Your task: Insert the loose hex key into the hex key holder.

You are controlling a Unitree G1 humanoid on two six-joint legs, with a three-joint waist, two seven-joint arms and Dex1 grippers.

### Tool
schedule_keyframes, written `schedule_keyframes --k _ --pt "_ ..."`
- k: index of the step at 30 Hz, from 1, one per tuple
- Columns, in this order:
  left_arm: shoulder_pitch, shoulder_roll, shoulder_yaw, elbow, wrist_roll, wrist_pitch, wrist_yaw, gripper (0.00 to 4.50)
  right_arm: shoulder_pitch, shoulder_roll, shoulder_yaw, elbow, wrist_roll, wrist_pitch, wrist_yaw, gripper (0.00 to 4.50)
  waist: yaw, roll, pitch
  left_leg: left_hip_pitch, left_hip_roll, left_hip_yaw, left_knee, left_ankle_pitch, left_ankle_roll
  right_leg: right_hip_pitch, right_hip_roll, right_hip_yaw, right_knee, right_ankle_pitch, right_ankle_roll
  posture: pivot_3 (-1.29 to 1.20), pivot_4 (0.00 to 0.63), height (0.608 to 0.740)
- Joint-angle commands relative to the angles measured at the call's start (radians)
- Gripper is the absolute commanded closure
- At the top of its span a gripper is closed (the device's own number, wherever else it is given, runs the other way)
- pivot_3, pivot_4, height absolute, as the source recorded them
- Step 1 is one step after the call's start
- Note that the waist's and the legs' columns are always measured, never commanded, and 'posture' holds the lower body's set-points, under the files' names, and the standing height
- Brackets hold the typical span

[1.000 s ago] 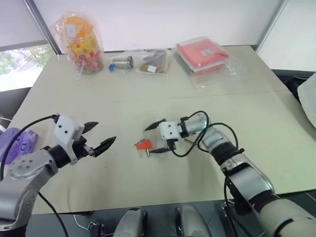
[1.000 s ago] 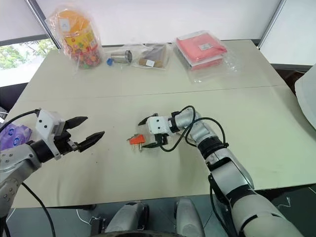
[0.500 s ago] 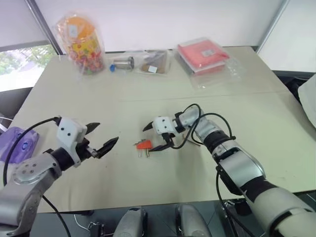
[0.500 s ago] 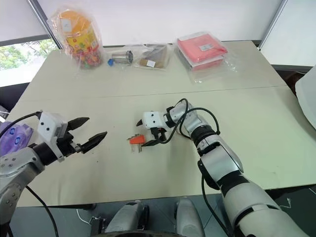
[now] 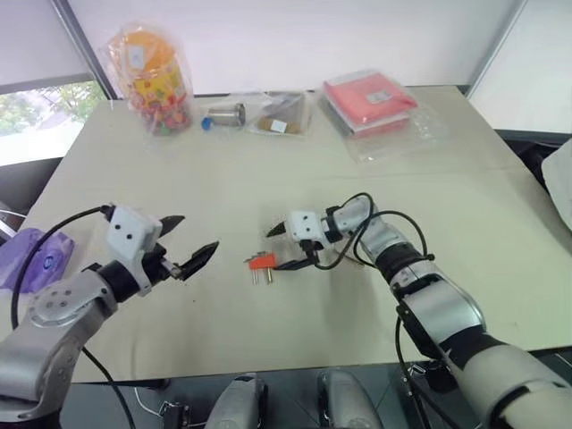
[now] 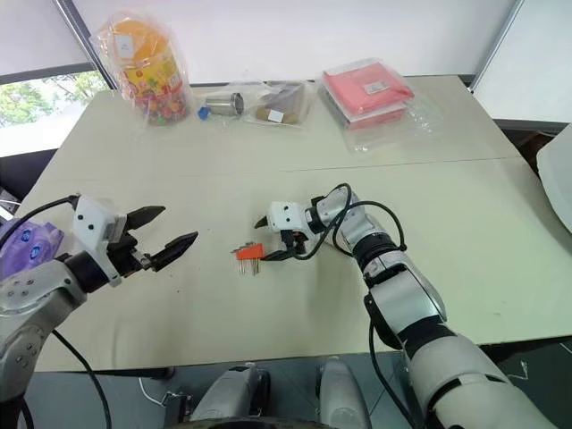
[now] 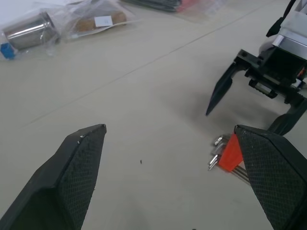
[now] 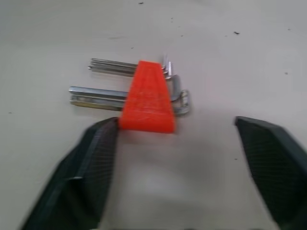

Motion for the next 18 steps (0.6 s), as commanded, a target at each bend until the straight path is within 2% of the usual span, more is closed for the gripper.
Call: schedule_keyframes --k 1,5,6,16,18 --pt "-0.015 0.013 0.008 -0.007 -0.002 0.001 -0.004 0.00 0.037 -0.029 0.019 0.013 -0.046 0.040 -0.019 2.31 -0.003 0.000 0.000 0.001 0.000 0.000 0.000 0.000 0.000 0.001 0.000 0.000 0.000 0.000 0.000 0.00 0.150 0.740" --pt "-0.014 0.016 0.011 -0.011 -0.004 0.007 -0.004 0.00 0.058 -0.013 0.023 -0.017 -0.041 0.062 -0.013 4.26 -0.004 0.000 0.000 0.001 0.001 -0.001 0.000 0.000 0.001 0.001 0.000 0.000 0.001 0.001 -0.001 0.00 0.150 0.740" --pt "-0.014 0.016 0.011 -0.012 -0.003 0.008 -0.003 0.00 0.062 -0.011 0.024 -0.023 -0.041 0.066 -0.012 4.45 -0.004 0.000 0.000 0.001 0.001 -0.001 0.000 0.000 0.001 0.001 0.000 0.000 0.001 0.001 -0.001 0.00 0.150 0.740" --pt "-0.010 0.012 0.019 -0.026 -0.006 0.022 0.005 0.00 0.090 -0.009 0.022 -0.077 -0.029 0.099 -0.004 4.45 -0.004 0.000 0.000 0.001 0.001 -0.001 -0.001 0.000 0.001 0.000 0.001 0.000 0.001 0.001 -0.001 0.00 0.150 0.740" --pt "-0.011 0.012 0.020 -0.024 -0.007 0.023 0.005 0.00 0.097 -0.009 0.014 -0.093 -0.019 0.099 -0.006 3.94 -0.004 0.000 0.000 0.001 0.001 -0.001 -0.001 0.000 0.001 0.000 0.001 0.000 0.001 0.001 -0.001 0.00 0.150 0.740"
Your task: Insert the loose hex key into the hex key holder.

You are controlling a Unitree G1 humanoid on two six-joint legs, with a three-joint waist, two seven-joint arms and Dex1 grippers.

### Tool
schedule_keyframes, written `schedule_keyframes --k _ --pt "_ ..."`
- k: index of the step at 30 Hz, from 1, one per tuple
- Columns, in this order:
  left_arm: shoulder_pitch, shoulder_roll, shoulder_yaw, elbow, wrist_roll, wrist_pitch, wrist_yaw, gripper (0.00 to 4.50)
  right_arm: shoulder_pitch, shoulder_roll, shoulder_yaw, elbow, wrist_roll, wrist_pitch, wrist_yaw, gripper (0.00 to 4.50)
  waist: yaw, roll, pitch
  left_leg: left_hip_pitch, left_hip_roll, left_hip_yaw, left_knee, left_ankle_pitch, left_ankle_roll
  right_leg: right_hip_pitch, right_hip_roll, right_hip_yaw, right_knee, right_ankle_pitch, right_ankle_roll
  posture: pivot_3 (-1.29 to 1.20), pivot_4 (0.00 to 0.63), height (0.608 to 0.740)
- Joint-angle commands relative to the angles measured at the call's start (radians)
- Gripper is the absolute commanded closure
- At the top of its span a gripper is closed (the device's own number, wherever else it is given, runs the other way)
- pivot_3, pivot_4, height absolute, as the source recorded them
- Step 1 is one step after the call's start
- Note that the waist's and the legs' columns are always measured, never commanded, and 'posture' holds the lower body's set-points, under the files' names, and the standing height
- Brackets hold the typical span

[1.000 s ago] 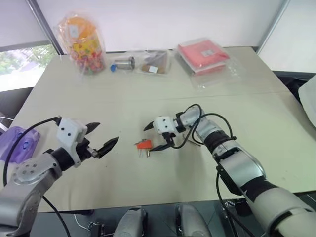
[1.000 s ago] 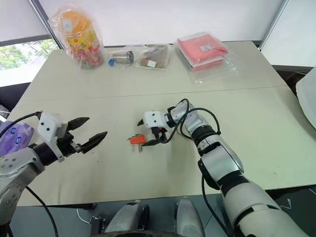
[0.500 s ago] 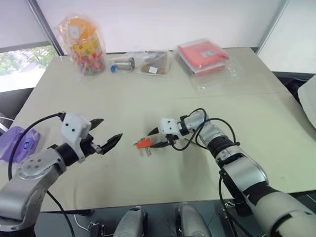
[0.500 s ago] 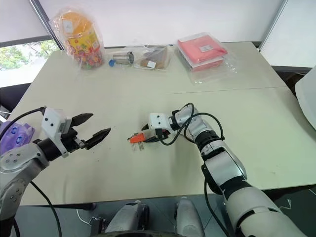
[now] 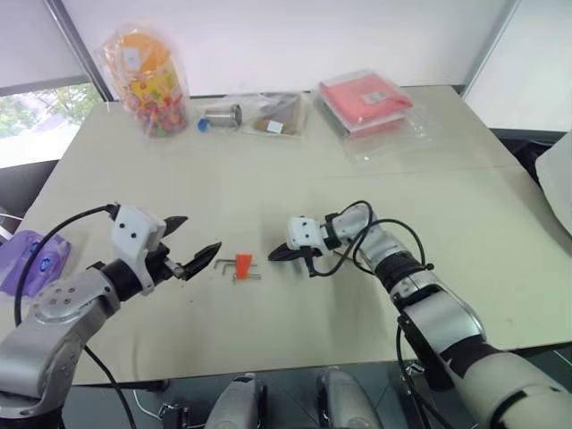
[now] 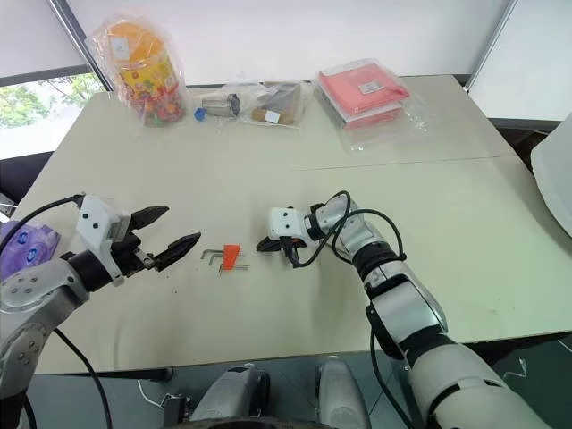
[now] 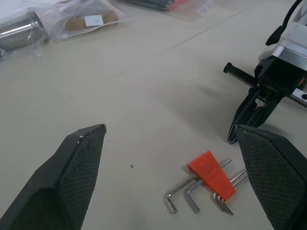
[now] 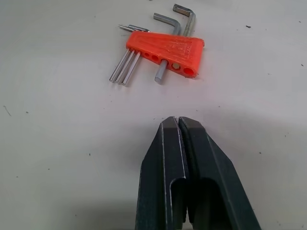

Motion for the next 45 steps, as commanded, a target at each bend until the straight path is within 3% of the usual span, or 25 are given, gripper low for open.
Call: schedule_keyframes --k 1,7,22,28,37,45 --pt "-0.004 0.010 0.026 -0.022 -0.008 0.001 0.003 0.00 0.035 -0.011 0.014 0.000 -0.018 0.037 0.001 3.62 0.000 0.000 0.000 0.000 0.000 0.000 0.000 0.000 0.000 0.000 0.000 0.000 0.000 0.000 0.000 0.00 0.150 0.740" --pt "-0.004 0.006 0.054 -0.020 -0.026 0.013 0.007 0.00 0.026 -0.005 -0.004 -0.016 -0.022 0.000 -0.063 0.67 0.001 0.000 0.000 -0.002 0.000 0.000 -0.001 0.001 -0.002 -0.002 0.000 0.000 -0.001 0.000 0.000 0.00 0.150 0.740" --pt "0.033 -0.012 0.109 -0.021 -0.037 0.008 0.032 0.00 -0.039 0.111 -0.031 0.068 -0.033 -0.073 -0.246 0.67 -0.034 0.000 0.000 -0.001 0.001 0.001 -0.009 0.003 -0.006 -0.007 0.000 0.001 0.000 0.000 0.000 0.00 0.150 0.740" --pt "0.043 -0.014 0.112 -0.026 -0.035 0.006 0.036 0.00 -0.023 0.137 -0.021 0.060 -0.035 -0.079 -0.243 0.67 -0.033 0.000 0.000 -0.001 0.001 0.001 -0.010 0.004 -0.007 -0.007 0.000 0.001 0.000 0.000 -0.001 0.00 0.150 0.740" --pt "0.055 -0.009 0.121 -0.018 -0.028 -0.006 0.025 0.00 0.095 0.135 0.031 -0.141 -0.003 0.018 -0.082 0.67 -0.030 0.000 0.000 -0.001 0.001 0.001 -0.010 0.004 -0.007 -0.007 0.000 0.001 -0.001 0.000 0.000 0.00 0.150 0.740" --pt "0.060 -0.012 0.123 -0.019 -0.026 -0.006 0.023 0.00 0.189 0.167 0.064 -0.357 0.027 0.166 -0.098 0.67 -0.024 0.000 0.000 -0.001 0.001 0.001 -0.010 0.004 -0.007 -0.007 0.000 0.000 -0.001 0.000 0.000 0.00 0.150 0.740"
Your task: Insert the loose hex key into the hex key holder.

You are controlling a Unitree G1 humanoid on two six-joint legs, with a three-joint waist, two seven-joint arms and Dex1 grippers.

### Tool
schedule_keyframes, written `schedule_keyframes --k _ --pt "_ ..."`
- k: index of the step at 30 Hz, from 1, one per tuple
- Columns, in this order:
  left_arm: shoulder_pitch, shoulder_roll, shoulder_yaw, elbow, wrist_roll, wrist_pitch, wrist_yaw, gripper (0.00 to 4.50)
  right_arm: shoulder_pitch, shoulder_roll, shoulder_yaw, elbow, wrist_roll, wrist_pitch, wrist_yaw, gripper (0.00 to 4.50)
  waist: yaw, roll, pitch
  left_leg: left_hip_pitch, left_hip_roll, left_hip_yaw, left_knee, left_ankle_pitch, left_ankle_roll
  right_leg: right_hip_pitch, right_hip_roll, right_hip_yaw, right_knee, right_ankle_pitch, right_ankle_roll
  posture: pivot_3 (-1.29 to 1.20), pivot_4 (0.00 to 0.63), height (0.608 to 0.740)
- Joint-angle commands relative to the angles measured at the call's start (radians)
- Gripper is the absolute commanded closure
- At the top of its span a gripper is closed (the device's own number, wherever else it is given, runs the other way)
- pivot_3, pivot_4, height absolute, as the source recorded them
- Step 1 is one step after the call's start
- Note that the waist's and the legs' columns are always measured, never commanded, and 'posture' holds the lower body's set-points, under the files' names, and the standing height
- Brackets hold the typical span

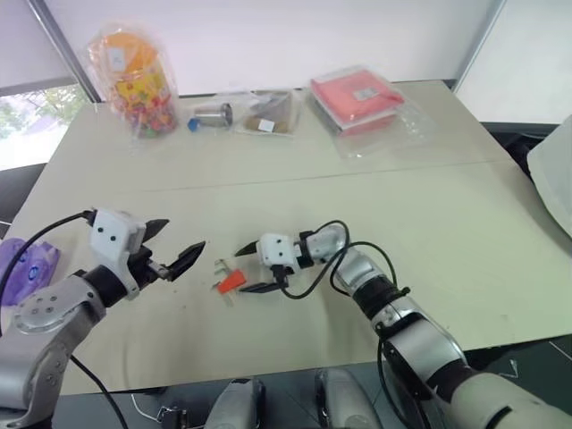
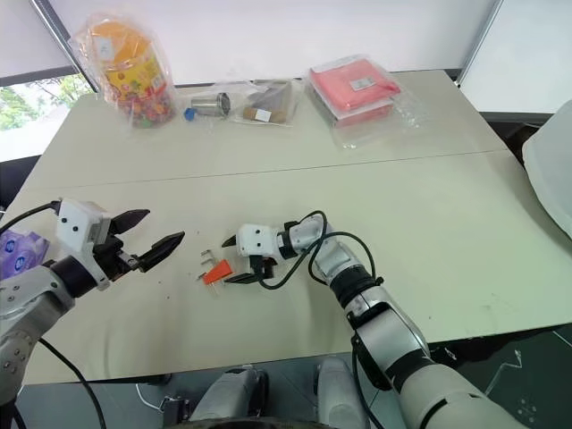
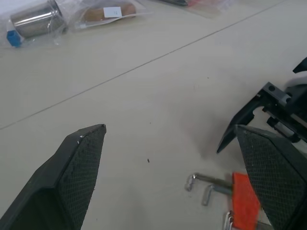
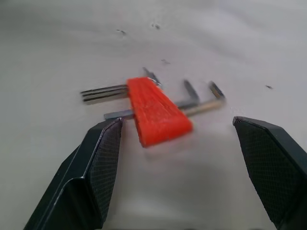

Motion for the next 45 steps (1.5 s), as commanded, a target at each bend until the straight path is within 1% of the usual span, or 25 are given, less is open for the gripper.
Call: schedule_keyframes --k 1,6,11,17,21,30,37,45 --pt "0.002 0.003 0.033 -0.020 -0.004 -0.018 0.003 0.00 0.026 0.025 0.025 -0.094 0.018 0.055 -0.010 0.67 0.000 0.000 0.000 0.000 0.000 0.000 0.000 0.000 0.000 0.000 0.000 0.000 0.000 0.000 0.000 0.00 0.150 0.740" --pt "0.008 0.002 0.029 -0.026 -0.005 -0.015 0.006 0.00 0.045 0.022 0.046 -0.121 0.007 0.087 -0.035 0.67 0.001 0.000 0.000 0.000 0.000 0.000 0.000 0.000 0.000 0.000 0.000 0.000 0.000 0.000 0.000 0.00 0.150 0.740" --pt "0.002 0.000 0.020 -0.023 -0.002 -0.015 0.009 0.00 0.025 -0.035 0.039 -0.093 0.006 0.073 -0.020 0.67 0.003 0.000 0.000 0.000 0.000 0.000 0.000 0.000 0.000 0.000 0.000 0.000 0.000 0.000 0.000 0.00 0.150 0.740" --pt "-0.007 -0.003 0.006 -0.018 0.002 -0.018 0.010 0.00 -0.017 -0.084 0.034 -0.082 0.029 0.107 0.024 0.67 0.004 0.000 0.000 0.000 -0.001 0.000 0.000 0.000 0.000 0.000 0.000 0.000 0.000 0.000 0.000 0.00 0.150 0.740" --pt "-0.015 -0.002 0.000 -0.012 0.005 -0.019 0.010 0.00 -0.047 -0.084 0.031 -0.029 0.030 0.092 0.012 0.67 0.003 0.000 0.000 0.000 -0.001 0.000 0.000 0.000 0.000 0.000 0.000 0.000 0.000 0.000 0.000 0.00 0.150 0.740" --pt "-0.012 -0.004 0.000 -0.017 0.011 -0.018 0.014 0.00 -0.078 -0.059 0.052 0.044 0.023 0.098 0.046 0.67 0.002 0.000 0.000 0.000 0.000 0.000 0.000 0.000 0.000 0.000 0.000 0.000 0.000 0.000 0.000 0.00 0.150 0.740" --pt "-0.006 -0.004 0.005 -0.020 0.013 -0.019 0.016 0.00 -0.074 -0.044 0.058 0.040 0.019 0.119 0.057 0.67 0.000 0.000 0.000 0.000 0.000 0.000 0.000 0.000 0.000 0.000 0.000 0.000 0.000 0.000 0.000 0.00 0.150 0.740" --pt "-0.005 -0.002 0.004 -0.023 0.013 -0.021 0.021 0.00 -0.048 -0.038 0.063 -0.015 0.038 0.191 0.090 0.67 0.001 0.000 0.000 0.000 0.000 0.000 0.000 0.000 0.000 0.000 0.000 0.000 0.000 0.000 0.000 0.00 0.150 0.740"
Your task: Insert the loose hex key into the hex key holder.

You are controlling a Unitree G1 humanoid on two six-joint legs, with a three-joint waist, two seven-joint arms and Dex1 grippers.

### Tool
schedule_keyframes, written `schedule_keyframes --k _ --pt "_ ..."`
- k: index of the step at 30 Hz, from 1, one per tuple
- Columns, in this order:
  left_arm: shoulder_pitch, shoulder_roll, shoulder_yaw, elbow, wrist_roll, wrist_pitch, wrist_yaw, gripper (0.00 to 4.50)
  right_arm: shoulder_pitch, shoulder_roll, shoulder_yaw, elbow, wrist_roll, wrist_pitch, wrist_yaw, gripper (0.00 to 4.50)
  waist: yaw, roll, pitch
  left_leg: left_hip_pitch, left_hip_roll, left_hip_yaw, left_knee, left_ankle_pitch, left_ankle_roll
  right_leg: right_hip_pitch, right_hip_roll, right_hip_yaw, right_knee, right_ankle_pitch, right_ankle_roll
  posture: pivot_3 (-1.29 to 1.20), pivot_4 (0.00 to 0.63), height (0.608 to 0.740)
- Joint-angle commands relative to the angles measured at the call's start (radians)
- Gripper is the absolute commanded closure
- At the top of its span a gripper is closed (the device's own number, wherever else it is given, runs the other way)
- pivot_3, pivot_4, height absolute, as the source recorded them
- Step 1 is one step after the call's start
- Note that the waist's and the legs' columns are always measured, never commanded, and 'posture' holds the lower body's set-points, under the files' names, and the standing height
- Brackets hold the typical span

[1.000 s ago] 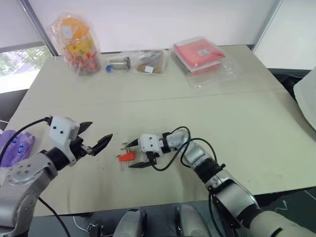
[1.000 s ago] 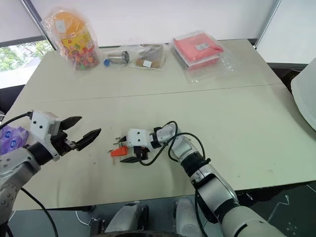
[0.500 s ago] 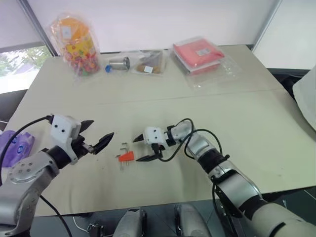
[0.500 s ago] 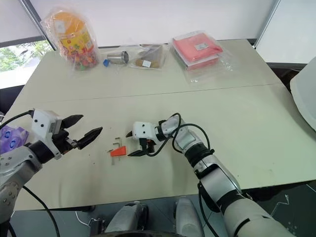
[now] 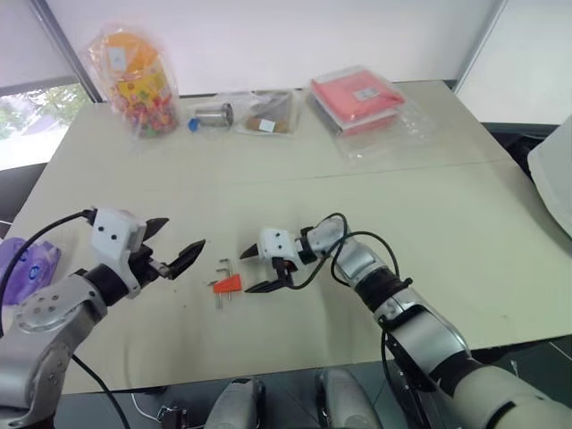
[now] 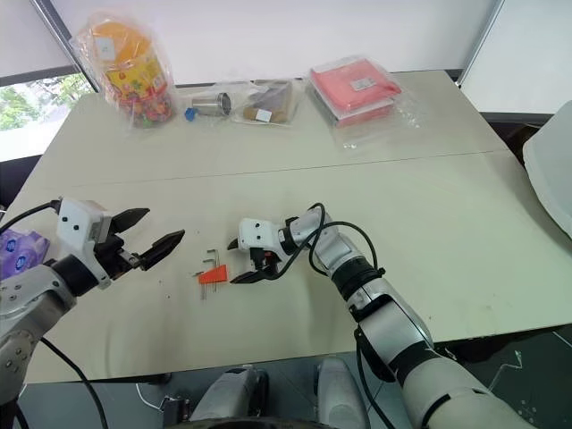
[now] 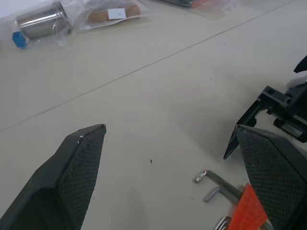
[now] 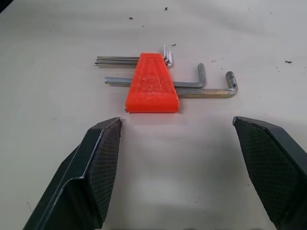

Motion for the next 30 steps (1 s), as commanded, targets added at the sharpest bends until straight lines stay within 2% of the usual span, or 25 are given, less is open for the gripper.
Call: schedule_keyframes --k 1,7,23,26,30 --pt "0.002 0.003 0.011 -0.022 0.009 -0.022 0.002 0.00 0.026 0.013 0.020 -0.032 0.009 0.039 0.026 0.67 0.000 0.000 0.000 0.000 0.000 0.000 0.000 0.000 0.000 0.000 0.000 0.000 0.000 0.000 0.000 0.00 0.150 0.740" --pt "0.004 0.003 0.010 -0.026 0.009 -0.022 0.004 0.00 0.041 0.020 0.017 -0.077 0.031 0.098 0.030 0.67 0.000 0.000 0.000 0.000 0.000 0.000 0.000 0.000 0.000 0.000 0.000 0.000 0.000 0.000 0.000 0.00 0.150 0.740" --pt "0.012 0.003 0.014 -0.034 0.010 -0.020 0.014 0.00 0.036 0.048 0.027 -0.050 0.019 0.085 -0.010 0.67 -0.001 0.000 0.000 0.000 0.000 0.000 0.000 0.000 0.000 0.000 0.000 0.000 0.000 0.000 0.000 0.00 0.150 0.740" --pt "0.013 0.003 0.015 -0.035 0.010 -0.021 0.016 0.00 0.035 0.044 0.031 -0.038 0.010 0.069 -0.015 1.52 0.000 0.000 0.000 0.000 0.000 0.000 0.000 0.000 0.000 0.000 0.000 0.000 0.000 0.000 0.000 0.00 0.150 0.740" --pt "0.014 0.001 0.013 -0.032 0.010 -0.023 0.016 0.00 0.033 0.031 0.029 -0.023 0.005 0.054 -0.014 3.49 0.000 0.000 0.000 0.000 0.000 0.000 0.000 0.000 0.000 0.000 0.000 0.000 0.000 0.000 0.000 0.00 0.150 0.740"
